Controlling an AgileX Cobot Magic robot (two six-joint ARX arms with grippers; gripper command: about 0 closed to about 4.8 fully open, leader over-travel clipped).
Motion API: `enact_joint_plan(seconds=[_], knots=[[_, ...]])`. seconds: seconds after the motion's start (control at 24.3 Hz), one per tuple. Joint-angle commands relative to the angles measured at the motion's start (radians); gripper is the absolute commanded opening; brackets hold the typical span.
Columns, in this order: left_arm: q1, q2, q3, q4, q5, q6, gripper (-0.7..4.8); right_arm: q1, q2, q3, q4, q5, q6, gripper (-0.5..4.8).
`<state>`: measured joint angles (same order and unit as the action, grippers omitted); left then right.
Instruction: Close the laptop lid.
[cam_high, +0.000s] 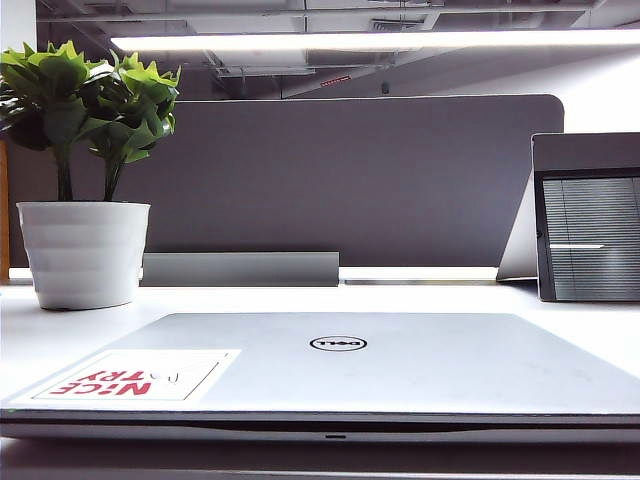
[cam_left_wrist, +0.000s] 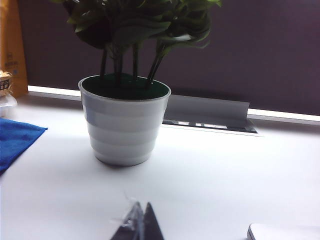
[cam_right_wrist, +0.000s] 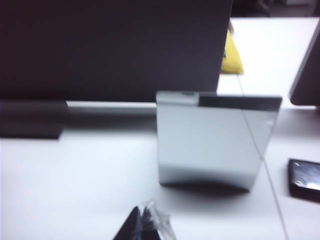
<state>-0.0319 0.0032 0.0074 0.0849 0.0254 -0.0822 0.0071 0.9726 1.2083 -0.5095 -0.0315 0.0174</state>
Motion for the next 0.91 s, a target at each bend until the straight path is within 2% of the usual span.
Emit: enact_joint_plan(seconds=[0.04,0.16,0.37,0.62,0.91], knots=[[0.003,0.001,0.001,0.002,0.001,0.003,-0.05,0.001,-0.162,-0.168,0.085,0.010,-0.029,-0.01],[0.003,0.001,0.001,0.002,0.001,0.003,-0.05,-0.005,-0.426,-0.516,0.327,-0.011,-0.028,-0.01],[0.003,0.001,0.001,0.002,0.001,0.003,-0.05,-0.014,-0.719,-0.893,0.449,-0.105,0.023,-0.01],[0.003,0.001,0.001,0.002,0.001,0.003,-0.05,-0.020,-0.843,-1.099,0.462,-0.087,0.061,-0.01],[0.003,0.001,0.001,0.002,0.001,0.003,-0.05,-0.041,-0.914,-1.178,0.488,-0.035,0.063,-0.01]])
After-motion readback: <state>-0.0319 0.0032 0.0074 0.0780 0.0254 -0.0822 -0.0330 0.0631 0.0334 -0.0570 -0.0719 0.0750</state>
